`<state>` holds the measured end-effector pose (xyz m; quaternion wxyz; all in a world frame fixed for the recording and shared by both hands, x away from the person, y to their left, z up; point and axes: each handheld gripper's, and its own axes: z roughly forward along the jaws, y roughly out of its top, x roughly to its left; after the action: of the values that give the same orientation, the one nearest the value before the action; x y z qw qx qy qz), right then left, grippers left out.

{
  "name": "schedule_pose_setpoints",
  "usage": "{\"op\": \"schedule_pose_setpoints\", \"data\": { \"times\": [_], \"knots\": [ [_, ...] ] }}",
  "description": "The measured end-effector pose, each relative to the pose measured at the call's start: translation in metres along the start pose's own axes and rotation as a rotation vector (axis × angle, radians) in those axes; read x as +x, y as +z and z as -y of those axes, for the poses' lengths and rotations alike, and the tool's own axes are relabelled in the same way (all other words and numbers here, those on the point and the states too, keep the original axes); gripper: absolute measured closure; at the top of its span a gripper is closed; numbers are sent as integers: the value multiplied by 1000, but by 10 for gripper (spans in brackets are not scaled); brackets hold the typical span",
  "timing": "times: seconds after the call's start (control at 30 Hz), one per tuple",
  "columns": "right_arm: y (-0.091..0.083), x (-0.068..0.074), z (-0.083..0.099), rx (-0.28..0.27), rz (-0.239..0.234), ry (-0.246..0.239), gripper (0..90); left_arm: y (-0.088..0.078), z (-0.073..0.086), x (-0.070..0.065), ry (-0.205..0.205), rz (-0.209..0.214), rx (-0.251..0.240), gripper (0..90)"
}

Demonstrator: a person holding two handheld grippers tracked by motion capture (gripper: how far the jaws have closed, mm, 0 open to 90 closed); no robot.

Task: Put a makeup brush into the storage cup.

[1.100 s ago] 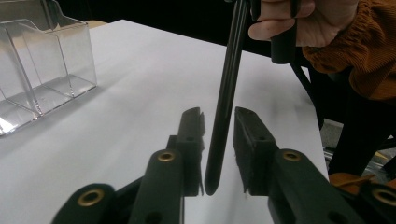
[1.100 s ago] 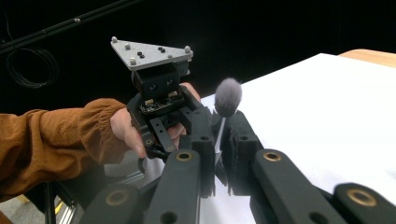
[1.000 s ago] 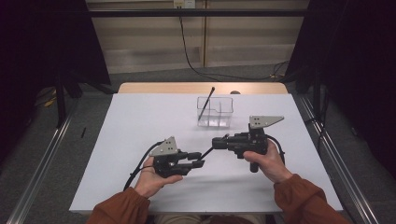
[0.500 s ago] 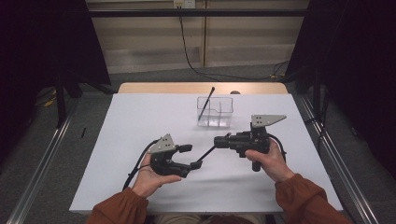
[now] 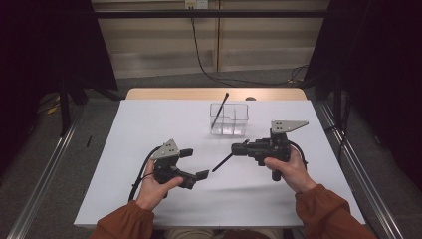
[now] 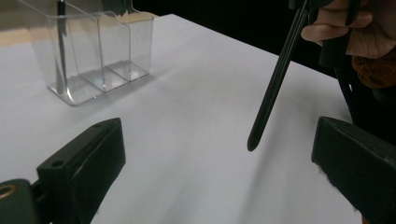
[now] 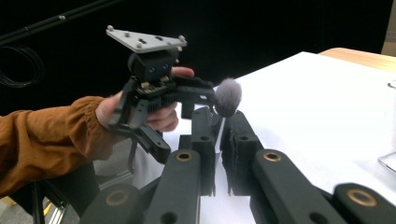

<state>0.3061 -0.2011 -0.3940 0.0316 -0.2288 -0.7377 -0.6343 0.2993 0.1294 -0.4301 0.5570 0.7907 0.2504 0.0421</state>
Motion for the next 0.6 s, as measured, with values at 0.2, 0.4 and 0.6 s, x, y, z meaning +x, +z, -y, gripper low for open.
{"op": "schedule_pose_setpoints", "data": {
  "times": [0.2,0.4,0.6],
  "knots": [
    [-3,-1,-1,13,19,1,841,-11,-1,1,-8,-69,27,31],
    [-7,-3,-1,21,32,7,841,-21,2,0,24,-108,60,36],
    [-8,-5,-1,27,44,11,841,-35,10,2,18,-134,52,45]
  ]
}}
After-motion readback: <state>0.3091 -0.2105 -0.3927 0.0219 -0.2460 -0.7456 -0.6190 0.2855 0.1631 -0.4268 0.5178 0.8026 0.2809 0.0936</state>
